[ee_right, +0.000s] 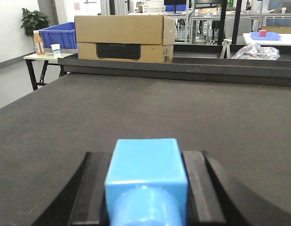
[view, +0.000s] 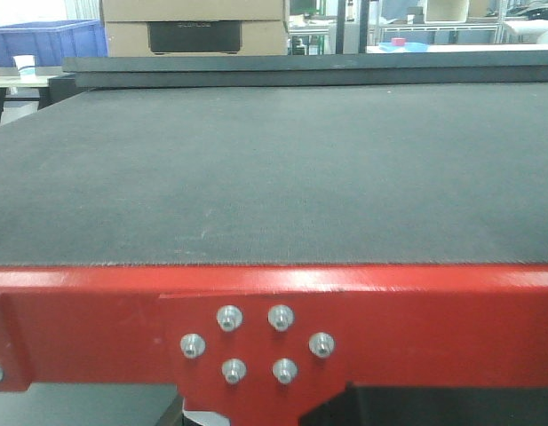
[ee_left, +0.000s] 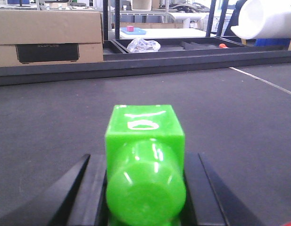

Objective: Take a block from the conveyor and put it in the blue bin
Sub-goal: 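Drive the base away from the conveyor holding both blocks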

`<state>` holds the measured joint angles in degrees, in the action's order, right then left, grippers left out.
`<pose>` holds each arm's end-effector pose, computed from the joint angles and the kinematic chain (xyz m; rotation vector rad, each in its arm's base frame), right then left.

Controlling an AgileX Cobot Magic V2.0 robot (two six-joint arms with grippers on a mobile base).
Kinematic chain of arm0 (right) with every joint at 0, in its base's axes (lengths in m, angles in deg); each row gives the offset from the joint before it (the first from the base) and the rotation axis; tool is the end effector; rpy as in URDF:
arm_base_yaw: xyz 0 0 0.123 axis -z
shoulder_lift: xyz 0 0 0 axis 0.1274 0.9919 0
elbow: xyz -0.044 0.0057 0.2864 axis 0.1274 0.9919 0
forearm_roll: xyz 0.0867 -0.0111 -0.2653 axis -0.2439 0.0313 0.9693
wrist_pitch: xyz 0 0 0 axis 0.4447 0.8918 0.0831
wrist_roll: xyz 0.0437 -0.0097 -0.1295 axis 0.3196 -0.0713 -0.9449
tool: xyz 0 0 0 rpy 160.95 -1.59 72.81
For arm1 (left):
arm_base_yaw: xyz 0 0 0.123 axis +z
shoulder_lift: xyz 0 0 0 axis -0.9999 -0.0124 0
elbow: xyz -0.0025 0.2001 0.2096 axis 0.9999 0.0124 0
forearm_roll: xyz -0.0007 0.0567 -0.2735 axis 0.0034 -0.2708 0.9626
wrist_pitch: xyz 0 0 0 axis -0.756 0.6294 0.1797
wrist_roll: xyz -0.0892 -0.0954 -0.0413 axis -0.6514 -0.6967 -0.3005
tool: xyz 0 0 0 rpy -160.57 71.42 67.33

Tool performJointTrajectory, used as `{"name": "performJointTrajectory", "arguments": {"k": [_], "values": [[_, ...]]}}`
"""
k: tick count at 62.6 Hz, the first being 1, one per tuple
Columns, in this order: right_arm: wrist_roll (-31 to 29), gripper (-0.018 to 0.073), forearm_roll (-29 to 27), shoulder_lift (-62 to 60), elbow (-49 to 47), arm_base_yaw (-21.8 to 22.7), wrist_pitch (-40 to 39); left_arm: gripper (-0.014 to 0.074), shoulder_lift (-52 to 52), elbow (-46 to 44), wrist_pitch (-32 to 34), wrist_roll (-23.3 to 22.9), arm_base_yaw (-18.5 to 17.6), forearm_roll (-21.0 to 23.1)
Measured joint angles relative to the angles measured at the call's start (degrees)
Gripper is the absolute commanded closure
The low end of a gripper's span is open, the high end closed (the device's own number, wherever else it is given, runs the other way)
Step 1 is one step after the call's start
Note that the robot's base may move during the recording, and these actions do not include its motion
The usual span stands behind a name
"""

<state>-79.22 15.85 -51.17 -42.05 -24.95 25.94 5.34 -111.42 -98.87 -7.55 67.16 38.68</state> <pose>0.1379 0.0474 0.3621 -0.2045 1.6255 0.3174 0.1745 -0.0690 0.3766 0.3018 1.6153 -0.2889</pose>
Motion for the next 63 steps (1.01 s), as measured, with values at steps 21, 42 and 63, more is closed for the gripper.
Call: {"name": "performJointTrajectory", "arguments": {"k": [21, 42, 63], "values": [[0.00, 0.0711, 0.00, 0.00, 0.00, 0.00, 0.00, 0.0707, 0.30, 0.00, 0.00, 0.00, 0.00, 0.00], [0.00, 0.0711, 0.00, 0.00, 0.00, 0.00, 0.00, 0.0707, 0.30, 0.00, 0.00, 0.00, 0.00, 0.00], [0.00, 0.0711, 0.11, 0.00, 0.00, 0.00, 0.00, 0.0707, 0.30, 0.00, 0.00, 0.00, 0.00, 0.00]]}}
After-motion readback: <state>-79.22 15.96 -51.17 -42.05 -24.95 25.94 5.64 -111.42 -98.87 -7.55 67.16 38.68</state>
